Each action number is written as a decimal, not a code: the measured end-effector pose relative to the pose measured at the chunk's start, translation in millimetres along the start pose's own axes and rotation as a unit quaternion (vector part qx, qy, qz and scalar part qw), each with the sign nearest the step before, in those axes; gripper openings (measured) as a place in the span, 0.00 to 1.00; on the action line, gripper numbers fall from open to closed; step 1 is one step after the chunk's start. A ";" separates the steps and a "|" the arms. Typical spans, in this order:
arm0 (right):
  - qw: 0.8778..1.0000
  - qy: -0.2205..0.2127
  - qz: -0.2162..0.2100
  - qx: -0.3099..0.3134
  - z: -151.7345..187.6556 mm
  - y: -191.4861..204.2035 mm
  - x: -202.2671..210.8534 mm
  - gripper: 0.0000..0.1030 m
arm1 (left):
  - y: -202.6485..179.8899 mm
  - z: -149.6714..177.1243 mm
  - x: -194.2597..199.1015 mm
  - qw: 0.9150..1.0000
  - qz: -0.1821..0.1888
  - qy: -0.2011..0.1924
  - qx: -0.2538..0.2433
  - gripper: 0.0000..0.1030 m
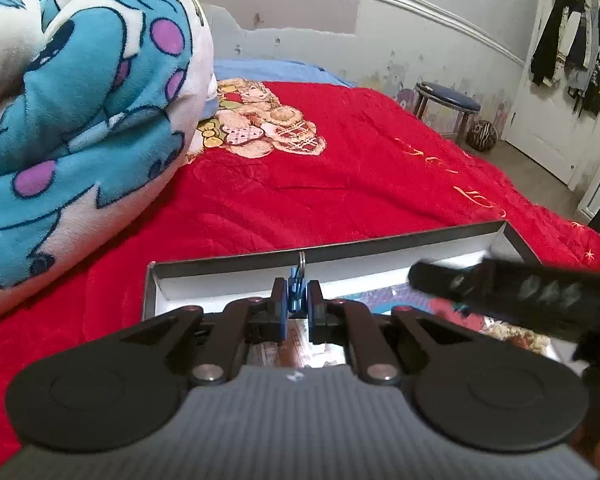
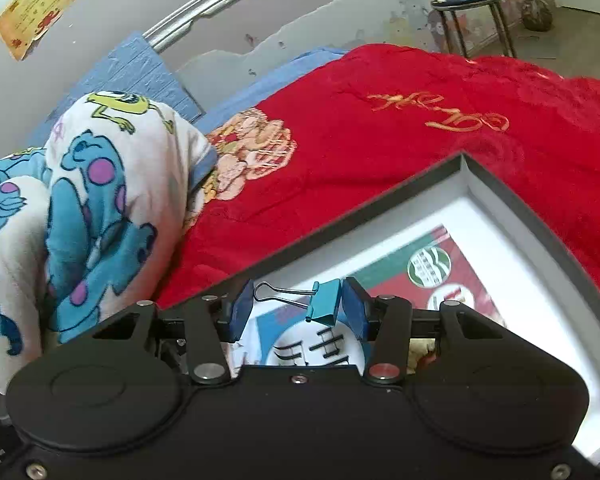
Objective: Organize objects
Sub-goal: 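Carry the blue and teal binder clips over the box, then open both grippers to drop the binder clips into the box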
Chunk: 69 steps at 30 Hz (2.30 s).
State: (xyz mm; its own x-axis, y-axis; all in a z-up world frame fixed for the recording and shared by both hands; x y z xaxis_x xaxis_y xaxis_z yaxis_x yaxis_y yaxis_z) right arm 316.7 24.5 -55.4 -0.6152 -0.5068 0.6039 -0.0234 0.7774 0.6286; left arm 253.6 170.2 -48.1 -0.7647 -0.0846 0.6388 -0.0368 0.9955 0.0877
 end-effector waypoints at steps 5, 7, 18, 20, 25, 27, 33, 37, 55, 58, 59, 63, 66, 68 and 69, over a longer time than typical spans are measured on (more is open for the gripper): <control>1.000 0.012 0.002 0.006 10.3 -0.4 -4.9 0.46 | -0.6 1.3 3.3 1.000 -0.007 0.009 -0.013 0.12; 1.000 0.015 0.006 0.006 13.2 -1.1 -6.8 0.46 | 0.9 1.0 3.2 1.000 -0.002 0.008 -0.005 0.12; 1.000 0.012 0.002 0.000 13.2 -5.3 -8.5 0.46 | -9.5 0.9 1.6 0.999 0.015 0.015 -0.031 0.12; 1.000 0.013 0.000 -0.006 12.0 -6.8 -8.0 0.46 | -10.6 0.7 1.4 0.999 0.011 0.015 -0.035 0.12; 1.000 0.014 0.001 -0.008 11.5 -7.4 -8.1 0.46 | -13.8 4.4 -4.5 0.999 0.005 0.029 -0.037 0.12; 1.000 0.014 0.001 -0.008 11.2 -7.6 -8.2 0.46 | -13.2 6.1 -6.0 0.999 0.004 0.032 -0.032 0.12; 1.000 0.014 0.005 -0.008 10.4 -7.3 -8.8 0.46 | -12.9 7.4 -7.5 0.999 0.008 0.038 -0.032 0.12; 1.000 0.014 0.010 -0.005 9.7 -6.0 -9.9 0.46 | -11.3 8.3 -7.9 0.999 0.012 0.040 -0.026 0.13; 0.999 0.017 0.023 0.024 14.7 1.7 -10.0 0.48 | -12.9 8.5 -5.1 0.997 0.009 0.054 -0.045 0.51; 1.000 0.023 -0.004 0.013 12.7 3.0 -1.7 0.48 | -12.2 5.7 4.9 0.997 0.009 0.059 -0.044 0.59; 0.999 0.025 -0.018 0.010 11.5 4.5 3.3 0.48 | -11.2 3.3 10.1 0.997 0.009 0.059 -0.044 0.61; 0.998 0.008 -0.060 0.012 -1.8 15.3 44.9 0.57 | -5.2 -9.7 43.7 0.998 0.006 0.038 -0.041 0.68; 0.996 -0.021 -0.084 0.026 -14.6 27.2 90.3 0.70 | 1.3 -21.9 78.6 1.000 0.005 0.013 -0.026 0.76; 0.994 -0.042 -0.097 0.040 -18.5 33.2 124.7 0.80 | 3.1 -33.1 105.6 1.000 -0.005 -0.010 -0.022 0.80; 0.992 -0.055 -0.104 0.050 -19.9 36.3 145.5 0.86 | 3.0 -39.1 118.4 1.000 -0.012 -0.019 -0.021 0.83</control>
State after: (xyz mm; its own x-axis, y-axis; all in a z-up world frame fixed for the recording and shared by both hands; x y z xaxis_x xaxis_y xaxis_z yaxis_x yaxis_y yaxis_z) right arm 242.0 -28.4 65.0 -0.6711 -0.6210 0.4049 -0.2342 0.6958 0.6790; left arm 188.1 161.5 57.7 -0.7882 -0.1051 0.6063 -0.0280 0.9904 0.1354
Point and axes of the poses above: each gripper's, at about its wrist camera, not at the fingertips, and x roughly against the way its jaws point, y to its left, z to its underside, the point moved 6 cm from there along -x, roughly the way its jaws point, and after that the axes turned 15 degrees about -x, right-handed, at the moved point
